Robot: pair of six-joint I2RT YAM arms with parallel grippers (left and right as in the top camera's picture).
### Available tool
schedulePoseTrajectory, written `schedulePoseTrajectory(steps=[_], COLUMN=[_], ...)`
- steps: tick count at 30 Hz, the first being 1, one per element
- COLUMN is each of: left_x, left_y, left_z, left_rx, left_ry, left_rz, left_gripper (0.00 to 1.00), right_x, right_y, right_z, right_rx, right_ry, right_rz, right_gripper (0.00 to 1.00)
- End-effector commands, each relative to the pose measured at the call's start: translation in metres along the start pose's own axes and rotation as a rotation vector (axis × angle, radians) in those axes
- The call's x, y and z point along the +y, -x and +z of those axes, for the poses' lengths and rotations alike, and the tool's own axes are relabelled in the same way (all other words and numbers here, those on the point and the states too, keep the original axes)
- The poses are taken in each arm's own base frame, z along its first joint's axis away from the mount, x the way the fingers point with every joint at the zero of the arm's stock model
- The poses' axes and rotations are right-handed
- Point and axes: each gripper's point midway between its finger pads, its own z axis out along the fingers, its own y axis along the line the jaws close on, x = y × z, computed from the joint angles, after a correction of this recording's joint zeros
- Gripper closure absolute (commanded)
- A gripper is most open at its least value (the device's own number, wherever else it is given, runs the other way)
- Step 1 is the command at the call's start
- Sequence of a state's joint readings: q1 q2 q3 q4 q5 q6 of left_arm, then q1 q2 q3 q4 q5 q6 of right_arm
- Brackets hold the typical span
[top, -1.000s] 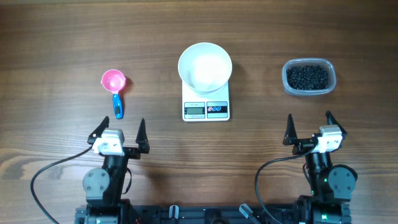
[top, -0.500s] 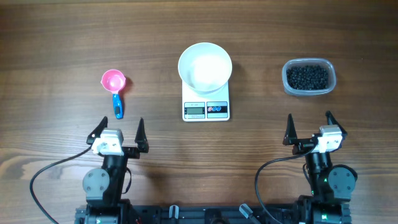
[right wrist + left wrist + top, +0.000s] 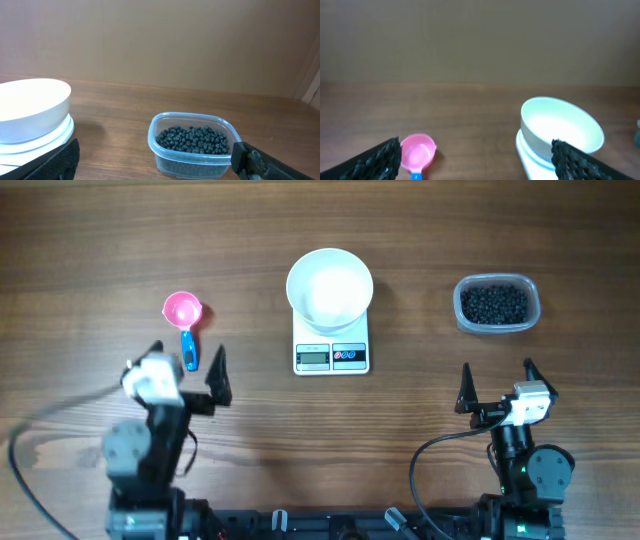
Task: Scoop item into bowl and weigh 150g on scale
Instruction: 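Reach left gripper to the pink scoop and grasp its blue handle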
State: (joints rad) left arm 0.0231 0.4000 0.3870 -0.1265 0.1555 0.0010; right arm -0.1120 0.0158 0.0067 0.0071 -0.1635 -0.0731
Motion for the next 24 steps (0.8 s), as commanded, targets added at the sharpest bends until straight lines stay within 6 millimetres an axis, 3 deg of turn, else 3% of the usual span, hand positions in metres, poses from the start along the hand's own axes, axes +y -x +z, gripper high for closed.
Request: schedulePoseTrajectory(steps=[1, 6, 10, 13, 19, 24], left_x=[-0.008, 0.015, 0.063, 0.078, 0.119, 0.152], left_y=[0.031, 0.042, 0.009, -0.028, -0.086, -0.119], left_z=[0.026, 0.080, 0.128, 0.138, 0.150, 0.160], left_rx=[0.118, 0.417, 0.629, 0.723, 0.851, 0.899], left_ry=[-0.077, -0.104, -0.062, -0.035, 0.136, 0.259], left_rz=[-0.042, -0.185, -0.348, -0.405, -0.350, -0.261], left_gripper=[0.00, 0.00, 0.00, 0.00, 0.00, 0.00], right_x=[-0.001, -0.001, -0.001, -0.001, -0.001, -0.001], right_y=[0.001, 0.001, 0.001, 0.001, 0.001, 0.001], right_z=[0.000, 0.000, 0.000, 0.000, 0.000, 0.000], right_rx=[-0.006, -0.006, -0.006, -0.006, -0.006, -0.006], right_ry=[-0.005, -0.005, -0.005, -0.005, -0.005, -0.005], right_rz=[-0.004, -0.004, -0.004, -0.004, -0.004, -0.004], right_gripper=[0.00, 0.00, 0.00, 0.00, 0.00, 0.00])
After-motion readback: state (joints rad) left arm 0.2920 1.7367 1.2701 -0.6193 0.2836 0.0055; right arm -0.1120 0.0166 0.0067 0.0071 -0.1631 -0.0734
